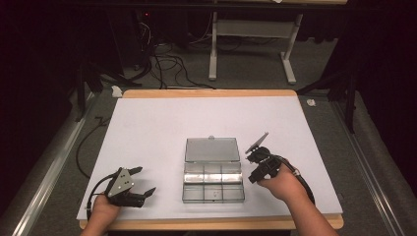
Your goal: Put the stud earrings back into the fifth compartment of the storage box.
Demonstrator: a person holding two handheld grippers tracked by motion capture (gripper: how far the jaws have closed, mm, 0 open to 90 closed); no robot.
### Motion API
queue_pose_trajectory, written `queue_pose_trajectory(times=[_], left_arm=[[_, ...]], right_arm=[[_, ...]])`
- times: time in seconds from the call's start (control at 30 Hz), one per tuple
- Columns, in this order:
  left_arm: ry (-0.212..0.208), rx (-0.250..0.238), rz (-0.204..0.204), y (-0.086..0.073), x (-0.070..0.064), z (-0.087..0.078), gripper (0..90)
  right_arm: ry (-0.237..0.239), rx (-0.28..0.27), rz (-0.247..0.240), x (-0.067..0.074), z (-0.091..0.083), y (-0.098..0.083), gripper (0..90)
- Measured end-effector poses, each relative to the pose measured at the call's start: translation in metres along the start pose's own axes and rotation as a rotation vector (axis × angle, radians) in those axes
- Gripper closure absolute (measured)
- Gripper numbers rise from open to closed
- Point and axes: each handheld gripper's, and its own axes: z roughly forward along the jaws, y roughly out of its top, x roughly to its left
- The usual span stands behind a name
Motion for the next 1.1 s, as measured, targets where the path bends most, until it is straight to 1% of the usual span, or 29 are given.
queue_pose_trajectory(times=[0.07, 0.1, 0.17, 0.23, 0.37, 0.4, 0.43, 0.47, 0.5, 0.57, 0.7, 0.8, 0.87, 0.9, 0.93, 0.97, 1.03, 1.1], left_arm=[[0.001, -0.002, 0.005, 0.0, 0.0, 0.0, 15.1], [-0.003, 0.004, -0.004, 0.0, 0.001, 0.0, 15.1], [-0.002, 0.004, -0.008, 0.0, 0.001, 0.0, 15.1], [0.0, -0.002, 0.003, 0.0, 0.0, 0.0, 15.0], [-0.004, 0.005, -0.008, 0.0, 0.001, 0.0, 15.0], [-0.001, 0.003, -0.004, 0.0, 0.0, 0.0, 15.0], [0.001, -0.001, 0.005, 0.0, 0.0, 0.0, 15.0], [0.001, -0.001, 0.005, 0.0, 0.0, 0.0, 15.1], [-0.002, -0.001, 0.003, 0.0, 0.0, 0.0, 15.1], [-0.003, 0.006, -0.01, 0.0, 0.001, 0.001, 15.0], [0.0, 0.003, 0.007, 0.0, -0.001, 0.0, 15.1], [-0.003, 0.008, -0.01, 0.0, 0.001, 0.001, 15.0], [0.0, 0.004, 0.003, 0.0, 0.0, 0.001, 15.1], [0.0, 0.004, 0.007, 0.0, -0.001, 0.0, 15.1], [-0.002, 0.004, 0.004, 0.0, 0.0, 0.001, 15.1], [-0.006, 0.009, -0.004, 0.0, 0.0, 0.001, 15.0], [-0.002, 0.009, -0.007, 0.0, 0.001, 0.001, 15.1], [0.0, 0.005, 0.006, 0.0, -0.001, 0.001, 15.1]], right_arm=[[0.004, 0.002, -0.006, -0.002, 0.003, 0.0, 65.4], [-0.006, 0.016, -0.004, -0.004, 0.009, 0.001, 65.7], [-0.013, 0.025, -0.005, -0.006, 0.013, 0.001, 65.9], [-0.008, 0.025, 0.008, -0.008, 0.016, 0.001, 66.1], [-0.015, 0.036, 0.016, -0.012, 0.021, 0.001, 66.7], [-0.014, 0.04, 0.033, -0.013, 0.022, 0.001, 66.8], [-0.013, 0.043, 0.04, -0.013, 0.022, 0.0, 67.0], [-0.013, 0.043, 0.04, -0.013, 0.022, 0.0, 67.0], [-0.011, 0.044, 0.013, -0.014, 0.025, 0.0, 68.3], [-0.018, 0.046, 0.017, -0.013, 0.025, 0.0, 69.9], [-0.031, 0.041, 0.005, -0.013, 0.025, -0.001, 73.8], [-0.042, 0.049, -0.005, -0.01, 0.025, -0.002, 76.5], [-0.046, 0.051, -0.011, -0.01, 0.025, -0.001, 77.8], [-0.048, 0.055, 0.015, -0.008, 0.025, -0.002, 78.7], [-0.049, 0.052, 0.006, -0.008, 0.025, -0.002, 79.8], [-0.049, 0.048, -0.021, -0.01, 0.026, -0.002, 81.0], [-0.047, 0.058, -0.018, -0.009, 0.025, -0.001, 83.2], [-0.036, 0.064, -0.023, -0.01, 0.024, -0.001, 85.9]])
